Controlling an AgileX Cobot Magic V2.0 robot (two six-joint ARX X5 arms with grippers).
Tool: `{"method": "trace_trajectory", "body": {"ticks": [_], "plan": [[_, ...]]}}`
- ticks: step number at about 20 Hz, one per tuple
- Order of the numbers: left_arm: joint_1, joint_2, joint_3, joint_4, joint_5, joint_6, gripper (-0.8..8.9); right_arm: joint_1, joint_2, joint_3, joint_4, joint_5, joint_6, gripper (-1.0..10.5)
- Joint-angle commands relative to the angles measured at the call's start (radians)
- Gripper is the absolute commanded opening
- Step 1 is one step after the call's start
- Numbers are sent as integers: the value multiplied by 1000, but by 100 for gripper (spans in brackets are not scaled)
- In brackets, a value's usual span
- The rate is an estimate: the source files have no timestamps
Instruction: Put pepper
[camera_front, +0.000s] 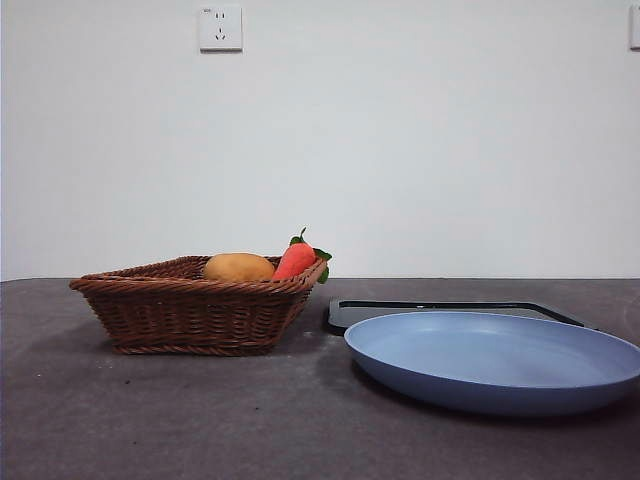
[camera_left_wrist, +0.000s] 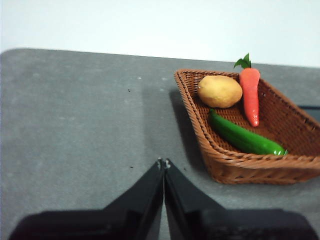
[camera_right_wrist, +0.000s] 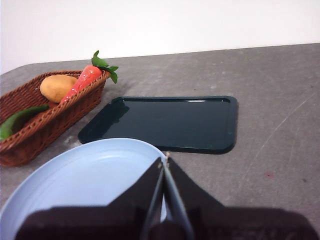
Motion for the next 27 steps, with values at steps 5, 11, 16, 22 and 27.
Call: {"method": "trace_trajectory", "body": {"ticks": [5, 11, 16, 22, 27], "plan": [[-1, -3, 6, 6, 52, -189, 6, 2, -3, 10, 16, -2, 257, 6], [-1, 7, 82, -21, 104, -253, 6, 2, 33, 116, 19, -2, 311, 5], [-1, 79, 197, -112, 124, -251, 6, 2, 155, 279, -27, -3, 305, 5], [-1, 241, 346, -185, 218, -197, 6, 3, 367, 519, -259, -59, 181, 5], [-1, 389, 492, -320, 329, -64, 6, 5, 548, 710, -527, -111, 39, 5]]}}
